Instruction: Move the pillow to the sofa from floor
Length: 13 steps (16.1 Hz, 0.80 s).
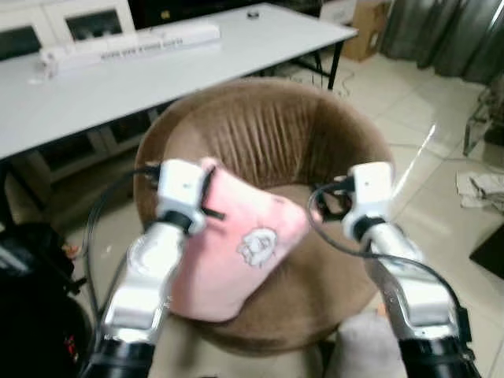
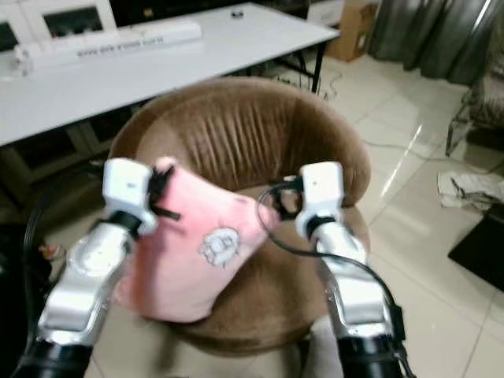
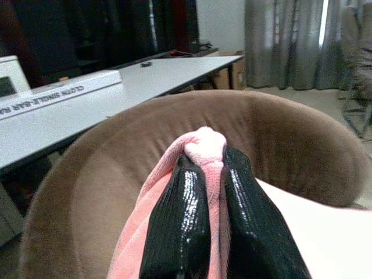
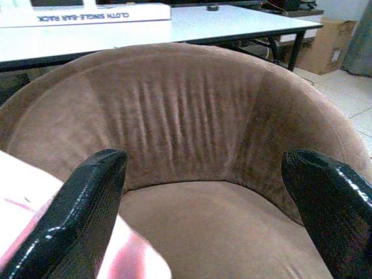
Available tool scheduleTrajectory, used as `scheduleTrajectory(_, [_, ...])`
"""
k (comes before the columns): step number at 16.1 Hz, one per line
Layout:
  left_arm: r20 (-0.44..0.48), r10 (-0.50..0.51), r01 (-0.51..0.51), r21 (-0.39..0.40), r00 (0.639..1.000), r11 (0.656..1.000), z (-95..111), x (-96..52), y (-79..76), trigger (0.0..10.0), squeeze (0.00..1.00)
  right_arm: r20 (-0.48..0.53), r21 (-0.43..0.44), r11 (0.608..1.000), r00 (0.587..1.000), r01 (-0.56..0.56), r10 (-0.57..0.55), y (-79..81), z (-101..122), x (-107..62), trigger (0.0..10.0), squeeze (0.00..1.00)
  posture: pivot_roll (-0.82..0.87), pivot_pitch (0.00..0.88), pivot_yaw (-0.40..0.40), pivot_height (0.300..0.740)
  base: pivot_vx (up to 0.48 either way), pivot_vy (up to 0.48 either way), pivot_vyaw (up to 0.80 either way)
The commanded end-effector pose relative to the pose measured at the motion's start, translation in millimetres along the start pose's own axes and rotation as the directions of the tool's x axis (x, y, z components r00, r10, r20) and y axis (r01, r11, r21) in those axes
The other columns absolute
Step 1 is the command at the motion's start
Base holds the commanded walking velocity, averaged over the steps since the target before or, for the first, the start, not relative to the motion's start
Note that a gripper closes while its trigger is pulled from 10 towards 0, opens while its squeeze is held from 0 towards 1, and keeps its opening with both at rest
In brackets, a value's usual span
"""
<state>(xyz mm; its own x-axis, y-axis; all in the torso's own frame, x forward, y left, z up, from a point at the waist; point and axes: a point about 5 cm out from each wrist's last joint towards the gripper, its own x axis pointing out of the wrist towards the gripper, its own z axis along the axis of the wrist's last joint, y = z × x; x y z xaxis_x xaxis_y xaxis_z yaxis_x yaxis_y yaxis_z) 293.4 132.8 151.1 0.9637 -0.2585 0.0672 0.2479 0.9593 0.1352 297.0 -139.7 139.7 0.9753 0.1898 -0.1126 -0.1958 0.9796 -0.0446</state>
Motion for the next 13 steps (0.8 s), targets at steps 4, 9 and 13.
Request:
scheduleTrajectory(4, [0.059, -0.026, 0.026, -0.001, 0.998, 1.000, 13, 3.4, -9.2, 10.0, 0.00, 0.003, -0.022, 1.000, 1.000, 0.009, -0.009, -7.9, 2, -2.8, 10.0, 0.00, 0.02, 0.000, 0.019, 0.740, 0.339, 0.000, 0.00])
scheduleTrajectory(9, [0.034, -0.099, 0.098, 0.023, 0.995, 0.995, 4, 14.4, -13.8, 10.0, 0.00, -0.011, -0.071, 0.991, 0.993, -0.117, 0.117, -7.7, 5, -1.4, 10.0, 0.00, 0.00, 0.000, 0.004, 0.740, 0.000, 0.000, 0.00])
scheduleTrajectory(13, [-0.019, -0.119, 0.120, 0.038, 0.993, 0.992, -10, 32.4, -13.4, 10.0, 0.00, -0.009, -0.119, 0.946, 0.953, -0.301, 0.302, -6.7, 14, -7.5, 10.0, 0.00, -0.01, 0.000, -0.020, 0.740, 0.000, 0.000, 0.00])
